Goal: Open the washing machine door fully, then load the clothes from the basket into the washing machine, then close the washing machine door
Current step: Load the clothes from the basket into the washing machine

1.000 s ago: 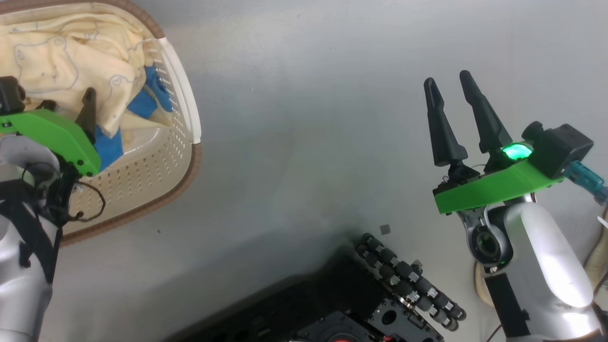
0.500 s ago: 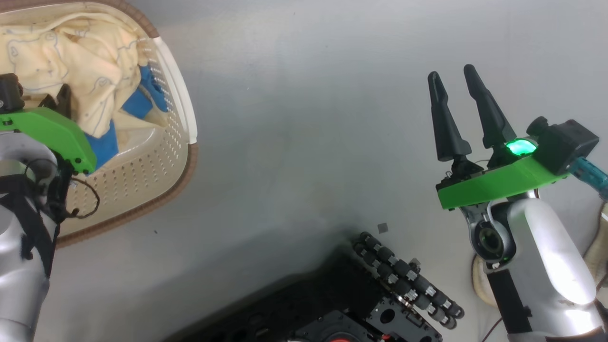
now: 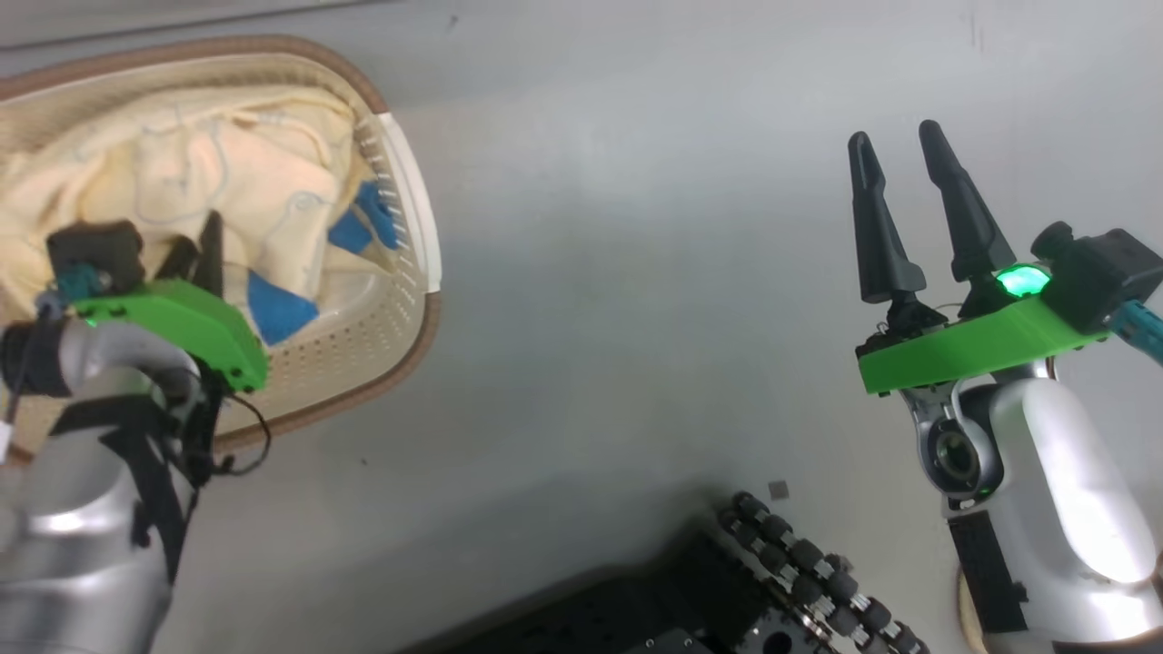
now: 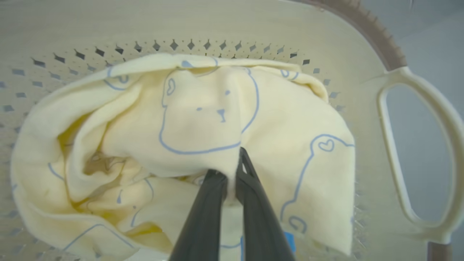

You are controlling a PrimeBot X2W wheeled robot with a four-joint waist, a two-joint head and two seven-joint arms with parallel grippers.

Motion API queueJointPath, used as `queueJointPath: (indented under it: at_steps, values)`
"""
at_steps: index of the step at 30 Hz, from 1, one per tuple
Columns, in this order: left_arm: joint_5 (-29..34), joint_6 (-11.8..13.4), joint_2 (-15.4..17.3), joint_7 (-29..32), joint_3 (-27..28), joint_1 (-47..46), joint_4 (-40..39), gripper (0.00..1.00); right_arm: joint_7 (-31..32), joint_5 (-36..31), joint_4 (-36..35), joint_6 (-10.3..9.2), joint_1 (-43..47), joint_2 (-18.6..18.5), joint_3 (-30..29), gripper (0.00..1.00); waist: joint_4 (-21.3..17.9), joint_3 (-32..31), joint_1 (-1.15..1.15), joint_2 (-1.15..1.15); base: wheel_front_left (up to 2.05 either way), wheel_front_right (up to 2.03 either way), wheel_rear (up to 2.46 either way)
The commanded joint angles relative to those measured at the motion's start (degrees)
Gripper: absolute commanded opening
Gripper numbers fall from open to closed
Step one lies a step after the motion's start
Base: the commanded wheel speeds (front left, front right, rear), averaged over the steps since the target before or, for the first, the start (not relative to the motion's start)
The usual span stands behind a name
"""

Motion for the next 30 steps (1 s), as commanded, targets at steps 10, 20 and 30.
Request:
queueJointPath:
  at_steps: [10,20,30]
  values:
    - [-0.4,0.0,-2.5,-6.0,-0.4,6.4,-2.0,0.0,-0.4,-3.4,-1.0,0.22,5.2,-0.6,-2.8,1.0,5.6,-10.8,0.0,0.0,0.0,0.0,0.0]
    - [-0.7,1.1,-4.7,-8.0,-0.2,14.5,-5.5,0.0,-0.4,-5.2,-0.6,0.22,9.7,-0.6,-5.5,1.0,8.4,-21.5,0.0,0.0,0.0,0.0,0.0]
    - [0.8,3.6,-5.3,-8.2,2.0,22.7,-14.5,0.0,-0.4,-6.8,-0.7,0.22,13.4,-0.6,-7.3,1.0,9.3,-28.5,0.0,0.0,0.0,0.0,0.0]
